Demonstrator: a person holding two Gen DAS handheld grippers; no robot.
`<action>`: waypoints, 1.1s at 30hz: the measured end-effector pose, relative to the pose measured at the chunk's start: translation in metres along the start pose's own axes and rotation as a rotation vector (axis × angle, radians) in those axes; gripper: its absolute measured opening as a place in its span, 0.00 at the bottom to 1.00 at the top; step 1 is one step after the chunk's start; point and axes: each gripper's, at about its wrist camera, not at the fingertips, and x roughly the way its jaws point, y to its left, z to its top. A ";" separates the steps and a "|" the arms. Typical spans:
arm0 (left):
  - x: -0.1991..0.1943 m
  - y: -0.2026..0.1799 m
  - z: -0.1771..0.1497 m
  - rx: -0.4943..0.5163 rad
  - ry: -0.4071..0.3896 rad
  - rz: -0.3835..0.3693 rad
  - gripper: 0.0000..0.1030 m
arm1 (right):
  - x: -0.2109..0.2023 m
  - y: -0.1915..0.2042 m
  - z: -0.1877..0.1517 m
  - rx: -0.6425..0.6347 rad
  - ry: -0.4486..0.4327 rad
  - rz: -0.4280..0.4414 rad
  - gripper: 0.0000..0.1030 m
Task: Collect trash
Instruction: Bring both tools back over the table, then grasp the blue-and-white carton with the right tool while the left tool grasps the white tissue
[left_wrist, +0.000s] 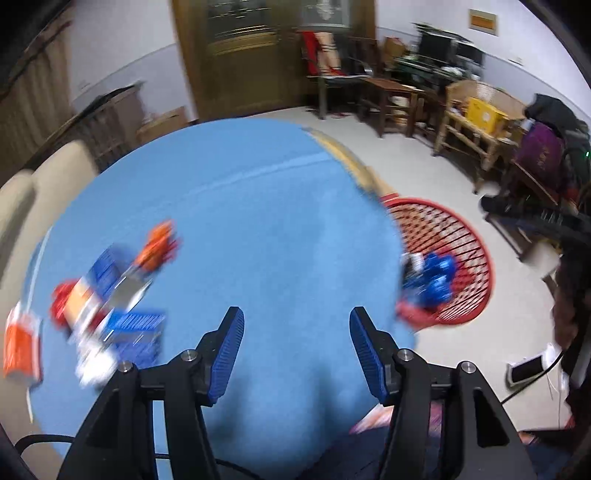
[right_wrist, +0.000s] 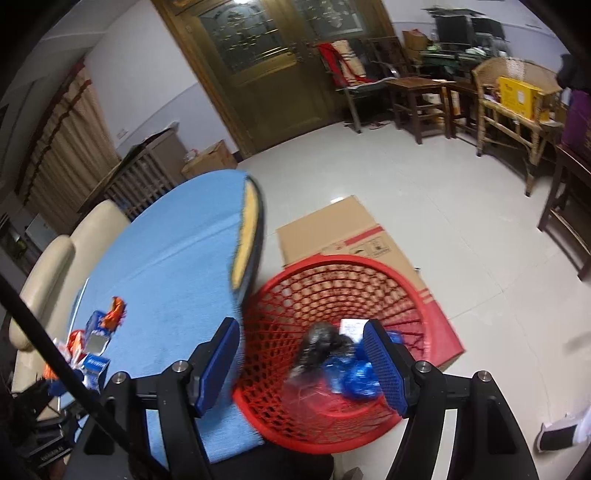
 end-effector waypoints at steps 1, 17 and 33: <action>-0.006 0.014 -0.011 -0.028 0.000 0.021 0.59 | 0.001 0.007 -0.001 -0.013 0.006 0.009 0.71; -0.048 0.199 -0.110 -0.450 -0.046 0.170 0.61 | 0.072 0.200 -0.047 -0.289 0.337 0.354 0.71; -0.033 0.245 -0.151 -0.577 -0.026 0.131 0.61 | 0.160 0.350 -0.095 -0.279 0.628 0.365 0.71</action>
